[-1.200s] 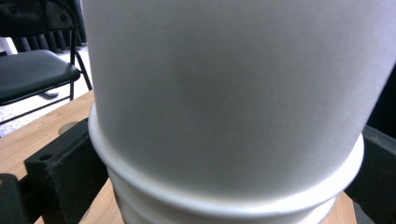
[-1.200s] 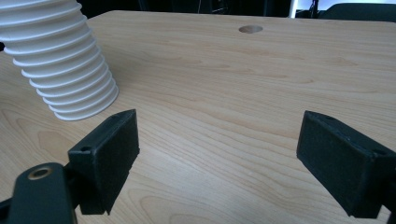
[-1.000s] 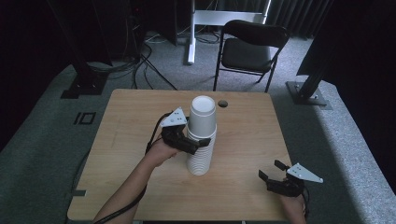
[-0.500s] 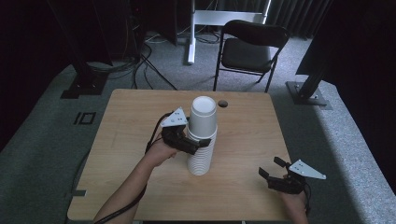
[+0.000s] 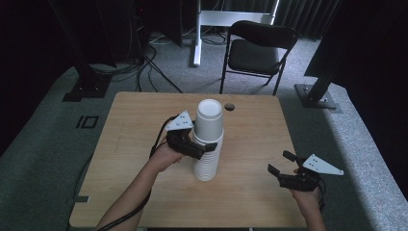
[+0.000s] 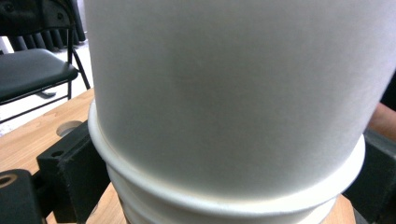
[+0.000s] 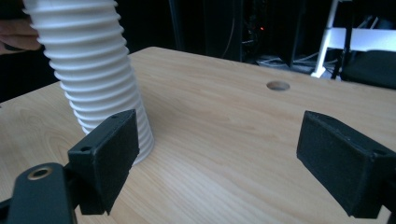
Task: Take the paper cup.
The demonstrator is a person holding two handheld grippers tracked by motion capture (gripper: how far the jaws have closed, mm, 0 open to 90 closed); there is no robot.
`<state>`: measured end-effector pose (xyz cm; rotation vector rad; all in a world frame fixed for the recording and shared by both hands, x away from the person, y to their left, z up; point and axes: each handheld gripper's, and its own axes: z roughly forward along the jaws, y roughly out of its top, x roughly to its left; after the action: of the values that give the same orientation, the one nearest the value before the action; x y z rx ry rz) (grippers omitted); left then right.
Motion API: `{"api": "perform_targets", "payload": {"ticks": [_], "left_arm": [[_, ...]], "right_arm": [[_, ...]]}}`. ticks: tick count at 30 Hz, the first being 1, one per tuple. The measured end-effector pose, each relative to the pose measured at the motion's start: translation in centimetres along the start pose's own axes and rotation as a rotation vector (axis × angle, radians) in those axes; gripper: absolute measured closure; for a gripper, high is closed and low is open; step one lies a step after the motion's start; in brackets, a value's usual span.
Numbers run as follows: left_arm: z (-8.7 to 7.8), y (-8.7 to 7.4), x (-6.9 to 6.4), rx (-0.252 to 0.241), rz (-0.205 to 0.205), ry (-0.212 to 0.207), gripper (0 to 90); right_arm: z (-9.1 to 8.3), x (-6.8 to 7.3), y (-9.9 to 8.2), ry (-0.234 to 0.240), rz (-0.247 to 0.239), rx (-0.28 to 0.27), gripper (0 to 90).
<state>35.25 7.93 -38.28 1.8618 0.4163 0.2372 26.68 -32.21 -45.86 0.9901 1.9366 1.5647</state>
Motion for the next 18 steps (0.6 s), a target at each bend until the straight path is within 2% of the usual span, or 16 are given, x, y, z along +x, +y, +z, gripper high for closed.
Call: {"api": "perform_targets", "payload": {"ticks": [7,10,18], "left_arm": [[0.0,0.0,0.0,0.004,-0.001,-0.001,4.1],[0.0,0.1,0.0,0.005,-0.002,-0.001,4.1],[0.0,0.1,0.0,0.011,-0.002,-0.002,4.1]], "right_arm": [[0.7,0.6,2.3,0.072,-0.039,-0.004,12.4],[0.9,0.8,2.9,0.087,-0.049,-0.007,12.5],[1.9,1.7,6.2,0.143,-0.094,-0.025,12.5]]}}
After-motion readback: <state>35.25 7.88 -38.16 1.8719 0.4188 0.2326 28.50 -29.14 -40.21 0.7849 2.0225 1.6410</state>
